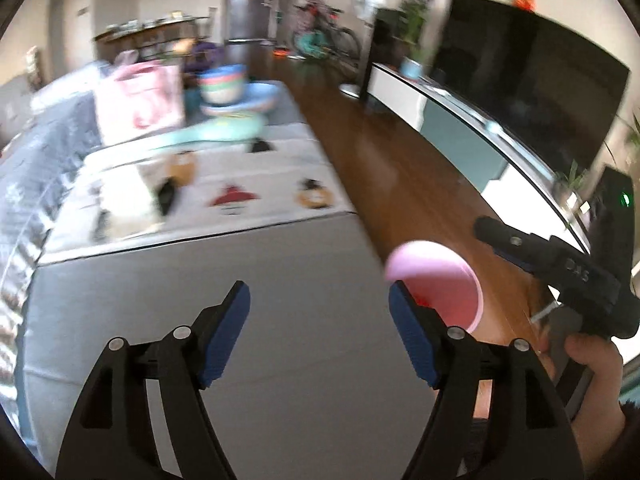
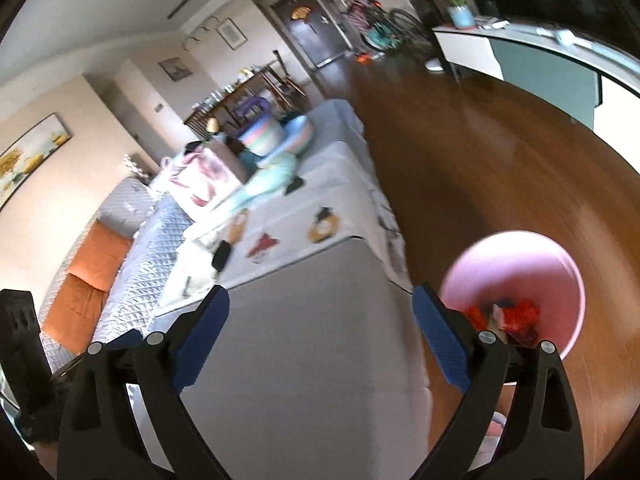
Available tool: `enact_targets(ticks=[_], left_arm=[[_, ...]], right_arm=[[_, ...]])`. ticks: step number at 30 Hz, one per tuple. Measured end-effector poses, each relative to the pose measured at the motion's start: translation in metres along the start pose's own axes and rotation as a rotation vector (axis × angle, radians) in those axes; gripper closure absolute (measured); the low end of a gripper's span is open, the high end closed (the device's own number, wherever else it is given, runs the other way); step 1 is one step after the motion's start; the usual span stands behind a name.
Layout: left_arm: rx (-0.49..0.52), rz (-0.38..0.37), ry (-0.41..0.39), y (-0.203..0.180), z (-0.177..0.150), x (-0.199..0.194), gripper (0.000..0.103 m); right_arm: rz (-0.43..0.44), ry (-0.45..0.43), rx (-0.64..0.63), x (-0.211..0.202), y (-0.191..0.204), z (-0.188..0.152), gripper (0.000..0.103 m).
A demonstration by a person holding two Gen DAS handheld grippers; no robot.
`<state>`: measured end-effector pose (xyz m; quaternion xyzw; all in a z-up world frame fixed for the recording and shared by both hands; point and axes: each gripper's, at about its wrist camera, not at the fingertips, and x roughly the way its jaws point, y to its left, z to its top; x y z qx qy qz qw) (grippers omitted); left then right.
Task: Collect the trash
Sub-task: 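Move both tools back over the table toward the cream paper bag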
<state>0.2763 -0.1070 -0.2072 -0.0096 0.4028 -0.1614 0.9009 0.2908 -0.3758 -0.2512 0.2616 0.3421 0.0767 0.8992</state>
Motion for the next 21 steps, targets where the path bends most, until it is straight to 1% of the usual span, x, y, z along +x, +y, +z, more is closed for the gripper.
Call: enact_targets(ticks=[2,5,7,9,12,15,17,20,21], left_arm=[[-0.048,0.004,-0.031,0.029,-0.001,-0.013,0.032],[-0.093,0.057,-0.061,0.064,-0.005,-0.022,0.030],[-0.132,0.075,-0.070,0.084,-0.008,-0.022,0.029],[-0.154,0.078,-0.077,0.103,-0.011,-0.016,0.026],[-0.134,0.110,-0.109,0.128,-0.017,-0.004,0.025],[-0.131,0.129,-0.109,0.150,-0.018,0.014,0.025],[-0.151,0.136,-0.120,0.165,-0.017,0.024,0.025],[-0.187,0.138,-0.159,0.191,-0.011,0.042,0.025],[-0.189,0.141,-0.165,0.196,-0.008,0.047,0.025]], right_arm=[[0.007,0.009,-0.020,0.008,0.018,-0.006,0.009],[0.011,0.023,-0.042,0.025,0.040,-0.016,0.009],[0.034,0.027,-0.079,0.038,0.060,-0.021,0.009],[0.041,0.034,-0.163,0.053,0.086,-0.025,0.009],[0.073,0.028,-0.271,0.072,0.116,-0.029,0.009],[0.089,0.027,-0.358,0.092,0.133,-0.030,0.009],[0.095,0.035,-0.374,0.107,0.136,-0.028,0.010],[0.104,0.044,-0.371,0.126,0.138,-0.026,0.011],[0.100,0.049,-0.374,0.135,0.139,-0.025,0.013]])
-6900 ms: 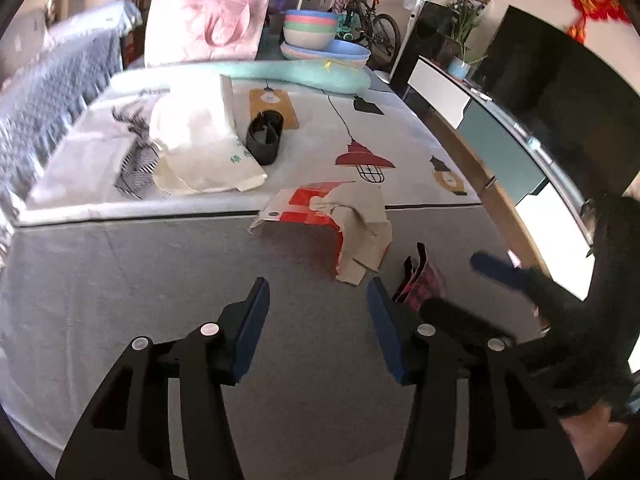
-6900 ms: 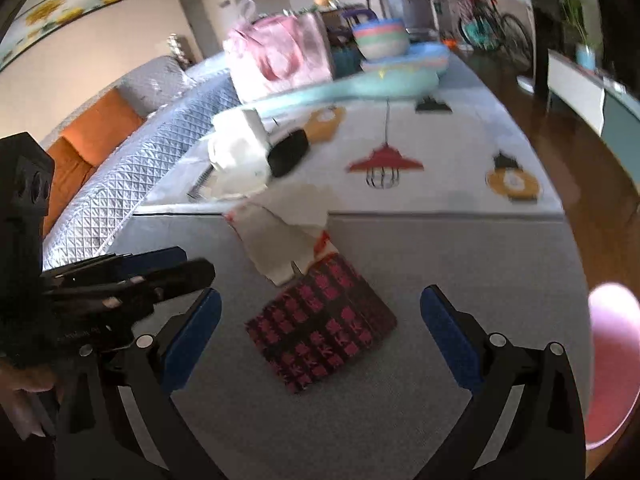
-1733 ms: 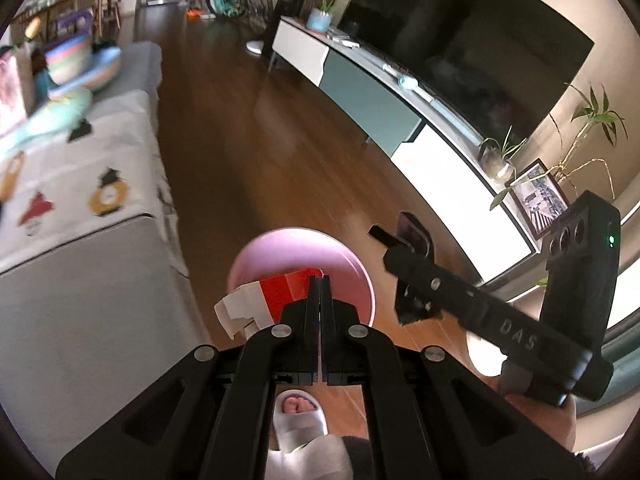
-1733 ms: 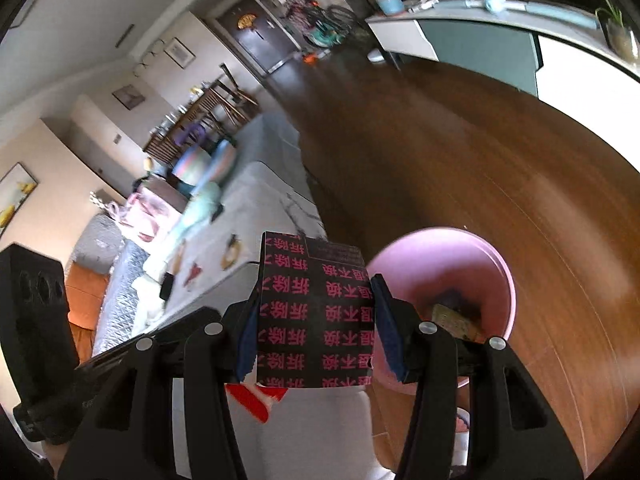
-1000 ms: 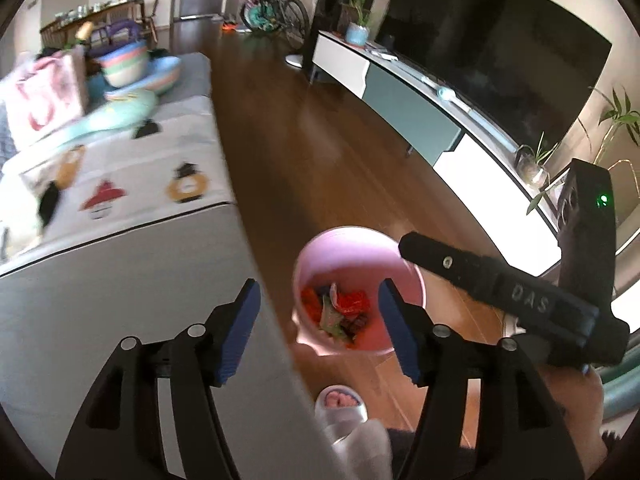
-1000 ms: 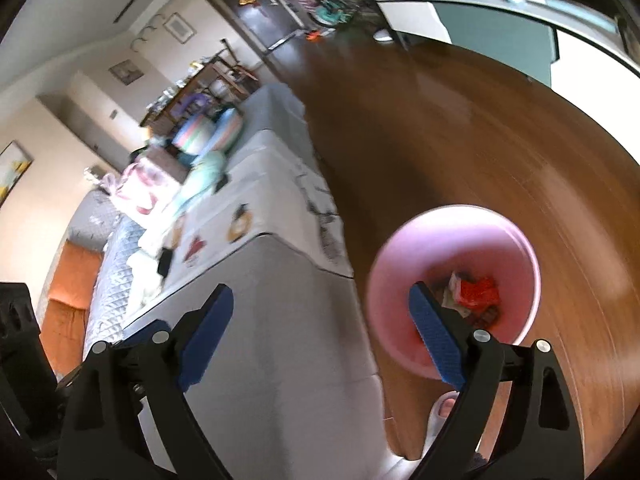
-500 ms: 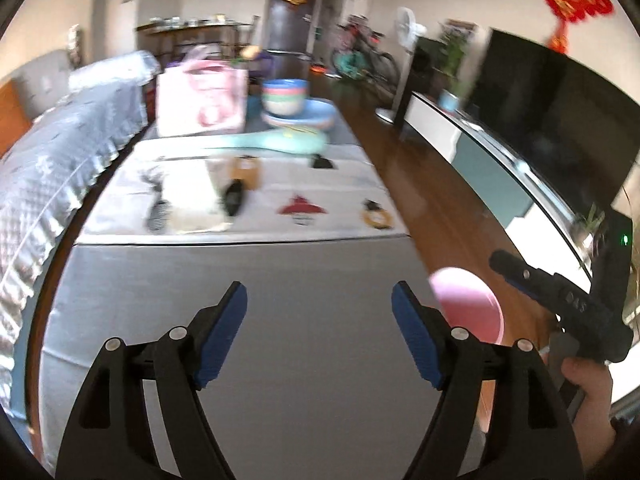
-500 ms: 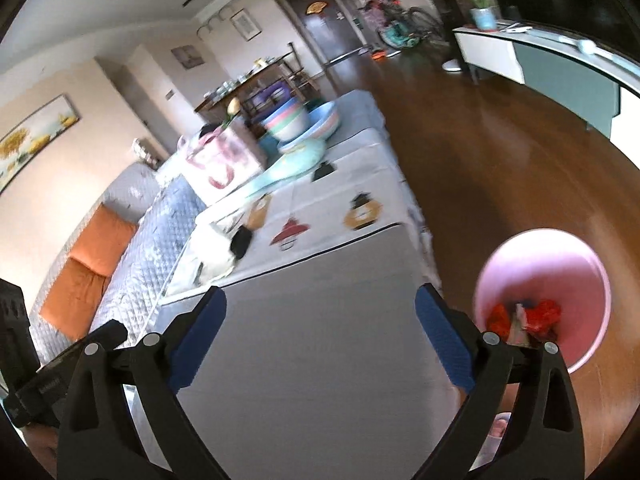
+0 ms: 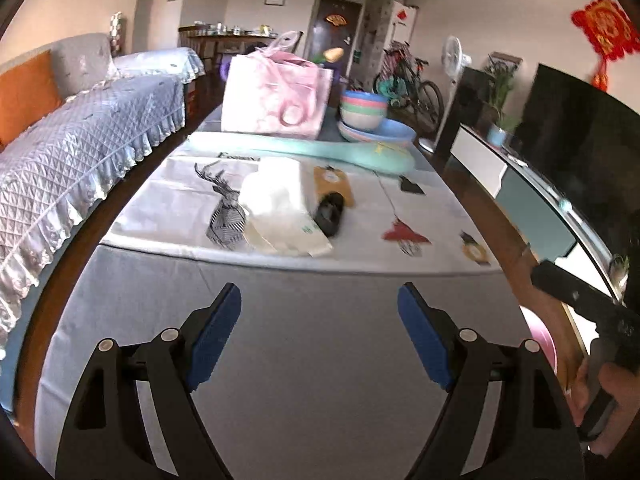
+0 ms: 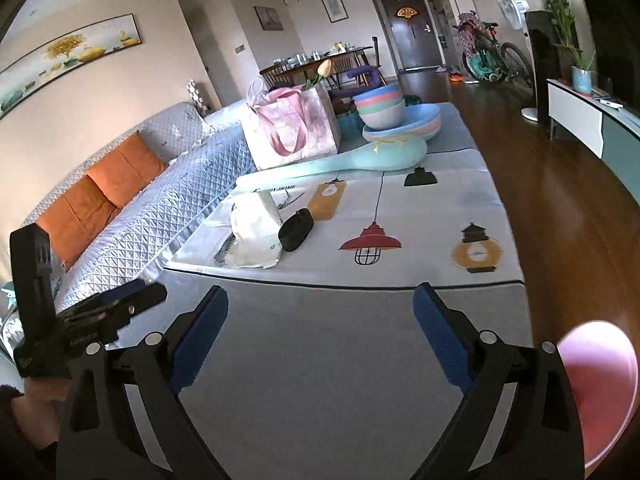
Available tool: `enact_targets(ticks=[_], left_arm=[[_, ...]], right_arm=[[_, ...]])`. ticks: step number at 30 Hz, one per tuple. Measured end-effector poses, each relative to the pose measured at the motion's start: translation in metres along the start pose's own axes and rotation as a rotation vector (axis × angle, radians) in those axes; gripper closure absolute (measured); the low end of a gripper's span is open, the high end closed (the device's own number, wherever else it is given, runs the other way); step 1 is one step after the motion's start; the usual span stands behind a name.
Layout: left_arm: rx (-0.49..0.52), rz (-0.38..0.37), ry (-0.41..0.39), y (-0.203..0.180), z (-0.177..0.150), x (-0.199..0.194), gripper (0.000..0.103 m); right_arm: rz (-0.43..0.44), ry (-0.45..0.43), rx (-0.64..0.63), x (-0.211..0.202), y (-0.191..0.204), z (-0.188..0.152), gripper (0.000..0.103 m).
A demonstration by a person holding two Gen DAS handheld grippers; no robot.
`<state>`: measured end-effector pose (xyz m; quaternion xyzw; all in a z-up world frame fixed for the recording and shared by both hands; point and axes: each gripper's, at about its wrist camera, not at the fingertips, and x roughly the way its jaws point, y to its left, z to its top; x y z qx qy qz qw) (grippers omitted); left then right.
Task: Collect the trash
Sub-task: 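Move both tools back over the table toward the cream paper bag, then grasp the cream paper bag with the left gripper while the right grasps the black band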
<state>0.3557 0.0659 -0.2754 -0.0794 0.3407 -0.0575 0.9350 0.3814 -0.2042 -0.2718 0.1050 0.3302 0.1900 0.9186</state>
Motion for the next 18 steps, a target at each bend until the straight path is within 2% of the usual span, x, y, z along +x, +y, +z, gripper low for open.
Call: enact_targets(ticks=[4,11,16,18], left_arm=[[0.013,0.019,-0.002,0.015,0.013,0.033,0.025],[0.023,0.005,0.009,0.036,0.040,0.080,0.025],[0.056,0.000,0.028,0.045,0.056,0.111,0.026],[0.082,-0.005,0.033,0.045,0.061,0.121,0.030]], right_arm=[[-0.004,0.034,-0.026,0.030,0.004,0.002,0.018],[0.019,0.040,-0.091,0.080,0.022,0.016,0.018],[0.045,0.037,-0.073,0.125,0.036,0.040,0.020],[0.036,0.029,-0.064,0.143,0.039,0.050,0.025]])
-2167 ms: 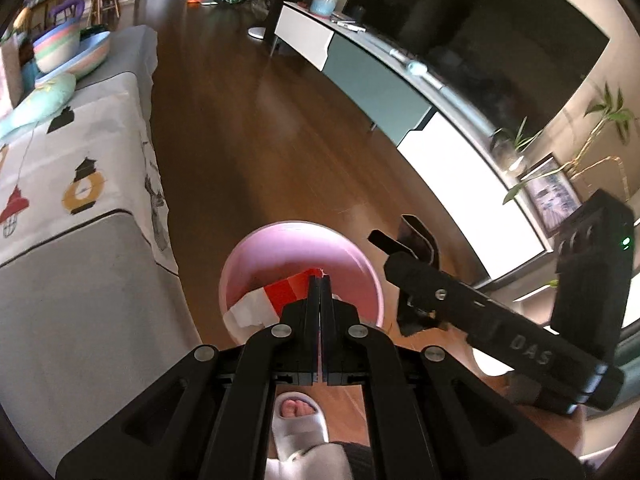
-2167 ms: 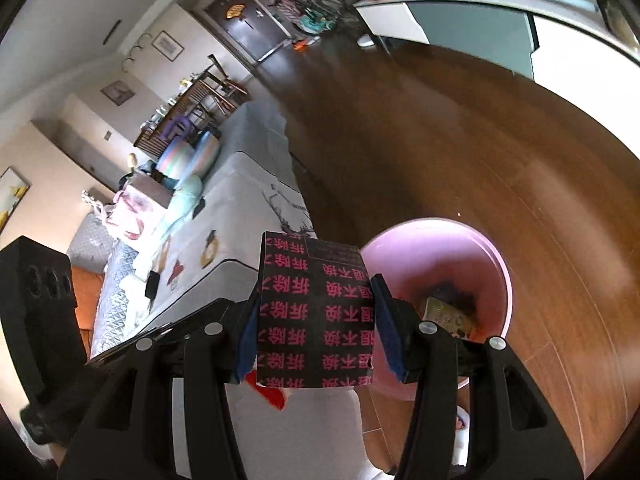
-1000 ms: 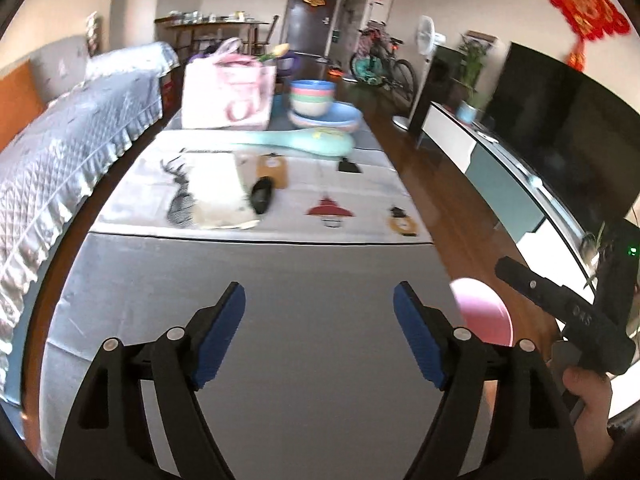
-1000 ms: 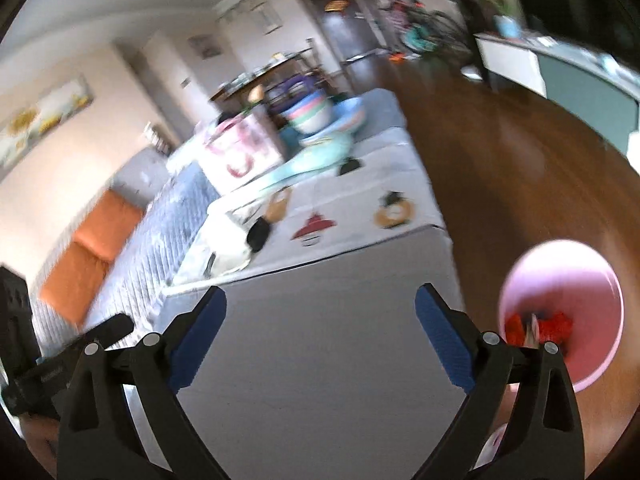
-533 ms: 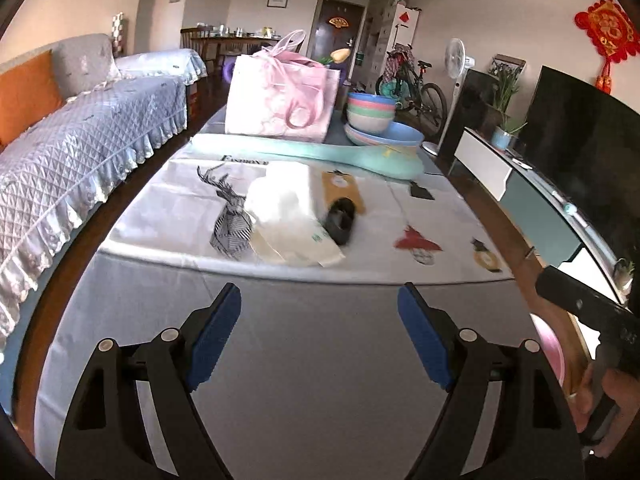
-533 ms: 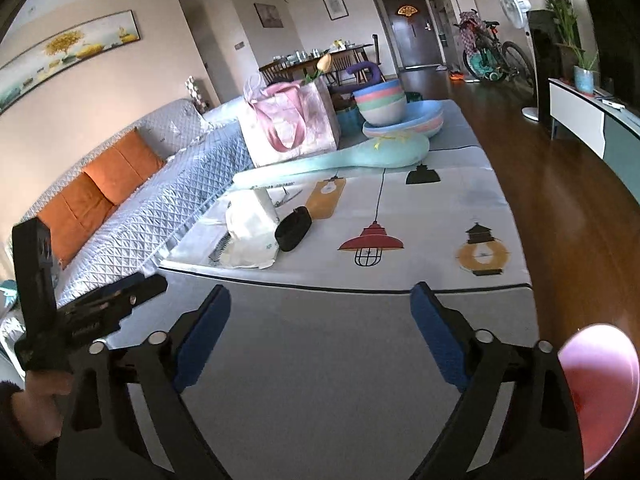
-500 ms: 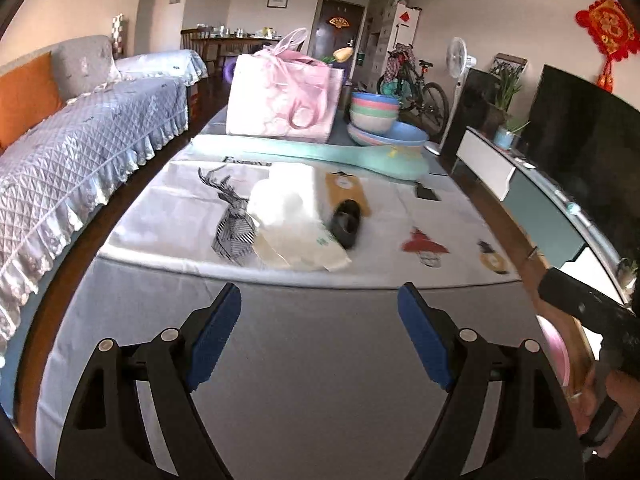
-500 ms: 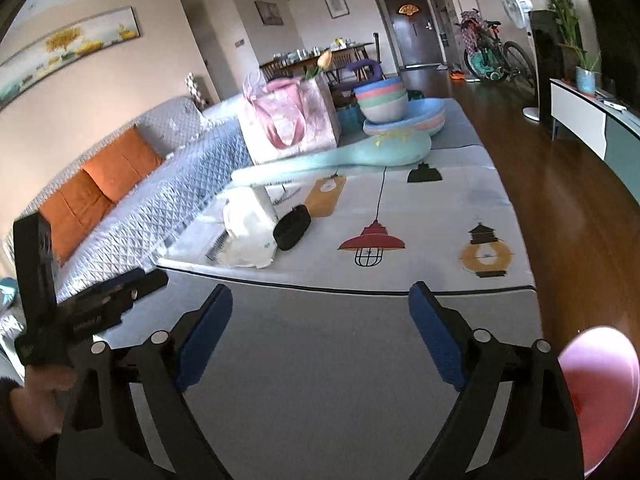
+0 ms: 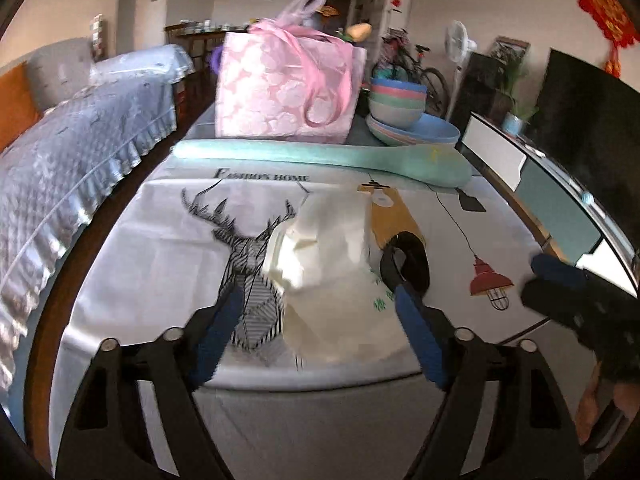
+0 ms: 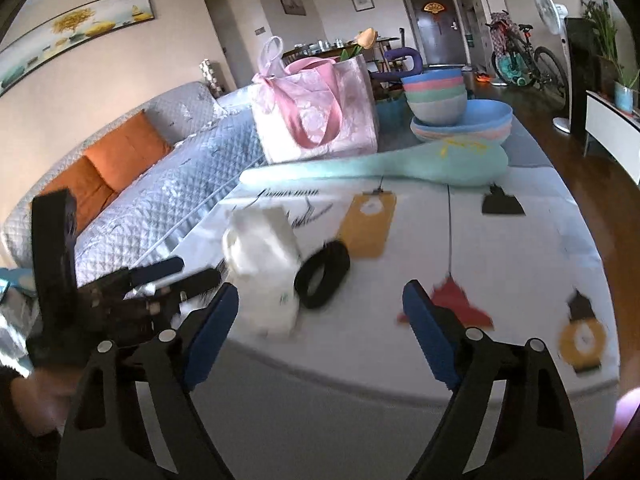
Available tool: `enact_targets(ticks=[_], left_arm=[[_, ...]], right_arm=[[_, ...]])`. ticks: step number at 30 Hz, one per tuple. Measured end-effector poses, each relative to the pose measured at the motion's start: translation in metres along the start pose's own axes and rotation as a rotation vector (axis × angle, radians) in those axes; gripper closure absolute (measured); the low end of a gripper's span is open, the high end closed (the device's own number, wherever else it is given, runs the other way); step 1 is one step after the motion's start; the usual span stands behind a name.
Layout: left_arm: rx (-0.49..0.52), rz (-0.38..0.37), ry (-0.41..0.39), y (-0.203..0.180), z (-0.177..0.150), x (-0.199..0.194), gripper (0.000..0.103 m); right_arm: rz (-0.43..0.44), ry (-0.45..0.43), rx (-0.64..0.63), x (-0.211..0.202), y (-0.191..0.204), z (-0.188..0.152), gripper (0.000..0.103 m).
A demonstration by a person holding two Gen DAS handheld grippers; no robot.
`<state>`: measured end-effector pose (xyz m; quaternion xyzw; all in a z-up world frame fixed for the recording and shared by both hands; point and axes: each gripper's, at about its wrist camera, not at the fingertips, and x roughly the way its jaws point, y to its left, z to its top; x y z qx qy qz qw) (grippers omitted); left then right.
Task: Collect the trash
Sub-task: 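Grasp the cream paper bag with the left gripper while the right grasps the black band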
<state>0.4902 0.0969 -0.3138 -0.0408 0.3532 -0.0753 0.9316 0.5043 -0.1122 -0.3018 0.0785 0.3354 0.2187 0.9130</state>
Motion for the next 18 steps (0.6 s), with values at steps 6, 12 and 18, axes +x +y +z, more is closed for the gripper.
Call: enact_targets(ticks=[6,12,18], left_arm=[[0.016,-0.009,-0.001,0.006,0.014,0.025,0.031],[-0.026,-0.084,0.029,0.019,0.031,0.048,0.031],[0.036,-0.125,0.136,0.019,0.033,0.064,0.063]], right_arm=[[-0.020,0.025,0.021,0.042,0.000,0.019,0.036],[-0.036,0.094,0.019,0.076,0.001,0.021,0.054],[-0.065,0.160,0.023,0.095,0.006,0.016,0.060]])
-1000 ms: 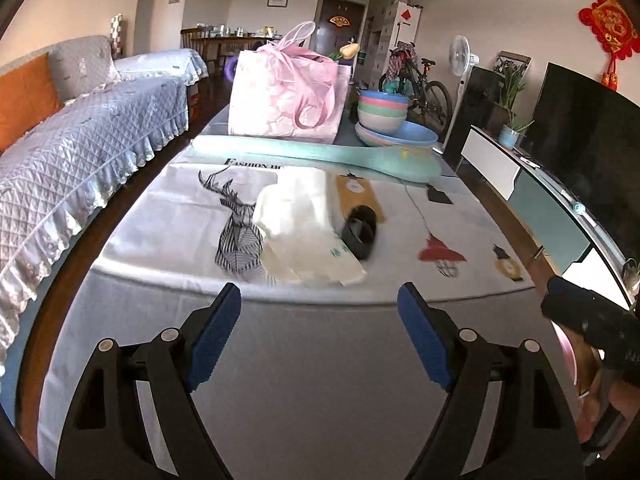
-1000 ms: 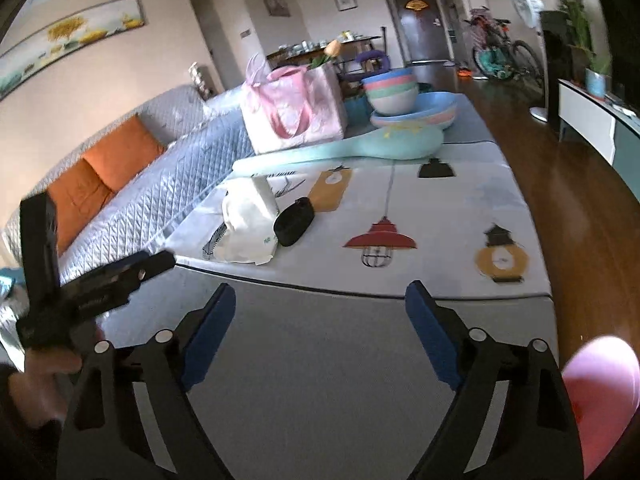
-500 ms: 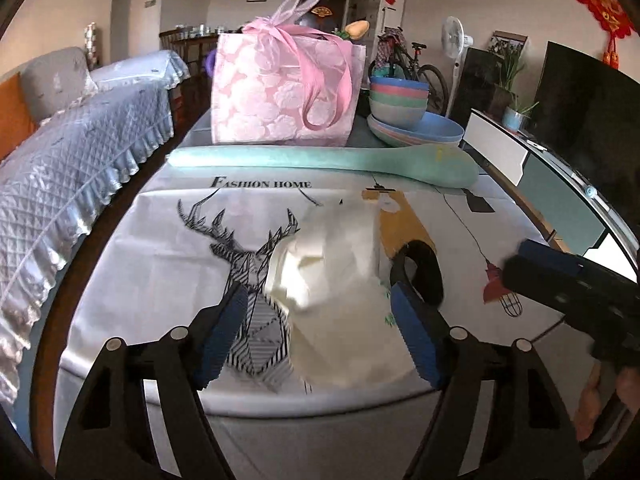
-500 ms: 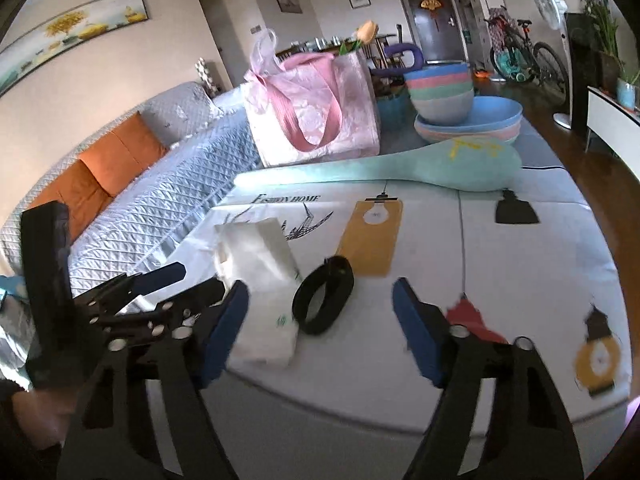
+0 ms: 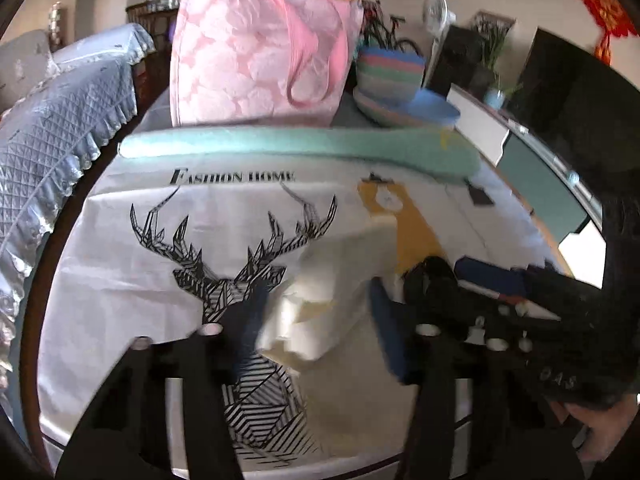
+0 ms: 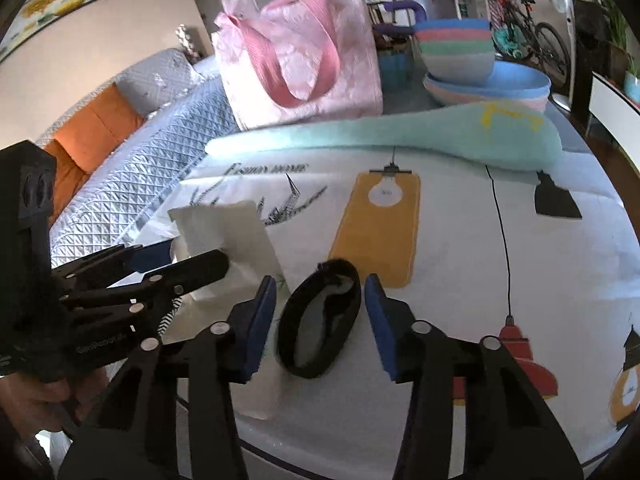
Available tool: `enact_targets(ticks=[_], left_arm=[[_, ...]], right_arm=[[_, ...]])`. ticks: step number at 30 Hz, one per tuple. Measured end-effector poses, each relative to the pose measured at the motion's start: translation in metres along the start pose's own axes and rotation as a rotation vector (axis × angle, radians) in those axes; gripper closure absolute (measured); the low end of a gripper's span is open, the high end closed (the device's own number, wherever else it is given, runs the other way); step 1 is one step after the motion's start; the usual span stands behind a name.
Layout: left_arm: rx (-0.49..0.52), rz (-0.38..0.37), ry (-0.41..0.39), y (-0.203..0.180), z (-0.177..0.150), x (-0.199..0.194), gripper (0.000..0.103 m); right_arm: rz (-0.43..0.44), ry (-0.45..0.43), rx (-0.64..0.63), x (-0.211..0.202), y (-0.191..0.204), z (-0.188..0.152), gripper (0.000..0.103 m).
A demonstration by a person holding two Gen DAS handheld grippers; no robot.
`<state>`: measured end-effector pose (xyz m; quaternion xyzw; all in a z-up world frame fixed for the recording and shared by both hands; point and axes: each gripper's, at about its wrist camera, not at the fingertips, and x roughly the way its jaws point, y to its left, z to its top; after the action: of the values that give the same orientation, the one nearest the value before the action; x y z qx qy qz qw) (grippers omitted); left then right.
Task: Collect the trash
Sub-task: 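Grasp the cream paper bag with the left gripper while the right grasps the black band, then carry the cream bag and black band over the pink bin with both grippers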
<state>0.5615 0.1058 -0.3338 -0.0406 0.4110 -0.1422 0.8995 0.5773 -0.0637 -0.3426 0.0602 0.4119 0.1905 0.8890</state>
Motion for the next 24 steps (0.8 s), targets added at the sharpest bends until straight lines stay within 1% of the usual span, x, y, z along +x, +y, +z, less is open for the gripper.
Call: enact_targets(ticks=[1,2,3,4,5,6,7,9,11,13,14,16,20,22,24], left_arm=[[-0.006,-0.030,0.007,0.002,-0.001,-0.001,0.066],[-0.009,-0.043,0.006,0.003,-0.002,-0.003,0.070],[-0.016,-0.045,-0.001,0.004,-0.004,-0.007,0.074],[-0.027,-0.052,-0.004,0.004,-0.005,-0.009,0.077],[-0.036,-0.050,-0.001,0.003,-0.008,-0.013,0.085],[-0.043,-0.047,0.003,0.002,-0.009,-0.015,0.088],[-0.047,-0.049,0.011,0.000,-0.011,-0.019,0.088],[-0.041,-0.022,0.022,-0.004,-0.016,-0.025,0.091],[-0.055,-0.010,0.062,-0.009,-0.026,-0.035,0.092],[-0.060,0.000,0.077,-0.015,-0.037,-0.049,0.094],[-0.045,0.011,0.082,-0.022,-0.043,-0.056,0.096],[-0.031,0.018,0.091,-0.033,-0.056,-0.072,0.096],[-0.047,0.009,0.113,-0.052,-0.080,-0.104,0.096],[-0.035,0.007,0.117,-0.066,-0.093,-0.120,0.096],[-0.039,-0.002,0.127,-0.076,-0.103,-0.132,0.096]], right_arm=[[-0.005,0.014,0.012,0.002,-0.001,-0.001,0.063],[-0.021,0.017,0.021,0.003,-0.003,-0.004,0.065],[-0.027,0.019,0.025,0.005,-0.004,-0.004,0.071],[-0.025,0.033,0.030,0.007,-0.005,-0.006,0.080],[-0.027,0.039,0.034,0.008,-0.005,-0.007,0.084],[-0.023,0.041,0.042,0.007,-0.005,-0.010,0.092],[-0.017,0.041,0.047,0.006,-0.006,-0.011,0.093],[-0.014,0.034,0.037,-0.001,-0.005,-0.014,0.094],[-0.022,0.016,0.032,-0.013,-0.004,-0.017,0.094],[-0.002,0.007,0.068,-0.030,-0.007,-0.026,0.095],[0.003,0.007,0.076,-0.037,-0.007,-0.031,0.095],[0.013,0.004,0.077,-0.057,-0.004,-0.046,0.095],[0.014,0.009,0.113,-0.094,-0.002,-0.078,0.095],[0.020,0.012,0.133,-0.117,0.000,-0.097,0.095],[0.023,0.011,0.126,-0.143,0.006,-0.114,0.095]])
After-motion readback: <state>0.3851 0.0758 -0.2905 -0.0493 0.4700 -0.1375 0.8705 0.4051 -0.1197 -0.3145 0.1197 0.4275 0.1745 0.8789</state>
